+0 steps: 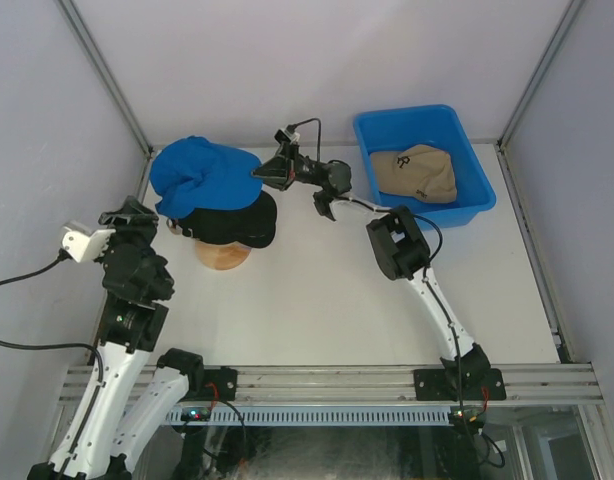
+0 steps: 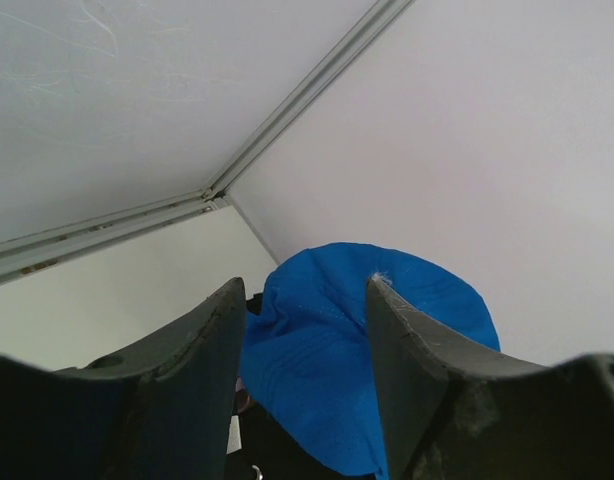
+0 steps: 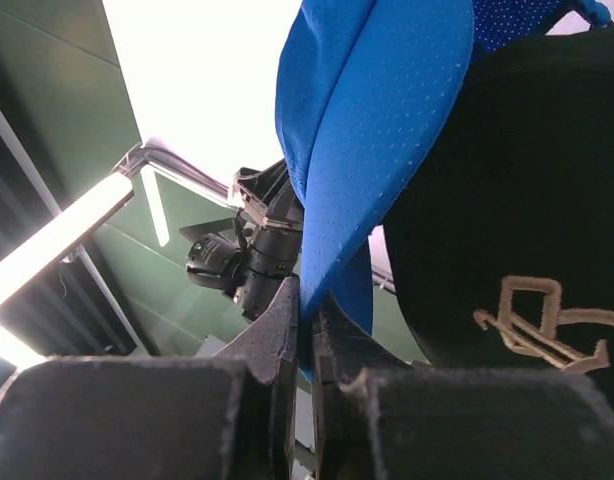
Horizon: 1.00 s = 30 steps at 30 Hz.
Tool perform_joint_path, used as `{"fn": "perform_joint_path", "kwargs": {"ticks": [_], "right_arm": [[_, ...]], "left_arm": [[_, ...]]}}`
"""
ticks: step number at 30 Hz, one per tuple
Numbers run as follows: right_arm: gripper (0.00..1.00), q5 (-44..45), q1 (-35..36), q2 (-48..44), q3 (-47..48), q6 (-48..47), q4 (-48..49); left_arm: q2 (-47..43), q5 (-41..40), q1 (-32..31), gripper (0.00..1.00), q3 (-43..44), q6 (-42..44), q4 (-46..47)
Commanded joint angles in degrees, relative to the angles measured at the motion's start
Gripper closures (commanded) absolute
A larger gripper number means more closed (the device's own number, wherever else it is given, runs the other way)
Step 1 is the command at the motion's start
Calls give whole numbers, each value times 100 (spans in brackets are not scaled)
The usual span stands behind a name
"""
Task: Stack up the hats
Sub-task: Stack the hat on the hat.
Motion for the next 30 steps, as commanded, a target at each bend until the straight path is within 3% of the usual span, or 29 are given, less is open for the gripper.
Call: {"fn": "perform_joint_path", "kwargs": {"ticks": [1, 11, 30], "right_arm": [[100, 268, -32, -788, -417, 2594, 685], [100, 122, -243, -1574, -2241, 2351, 690], [100, -465, -349, -1323, -2636, 1869, 213]], "left_arm": [[86, -192, 106, 44, 61, 30, 136], [464, 43, 449, 41, 159, -462, -143], [1065, 376, 745, 39, 600, -687, -526]]}}
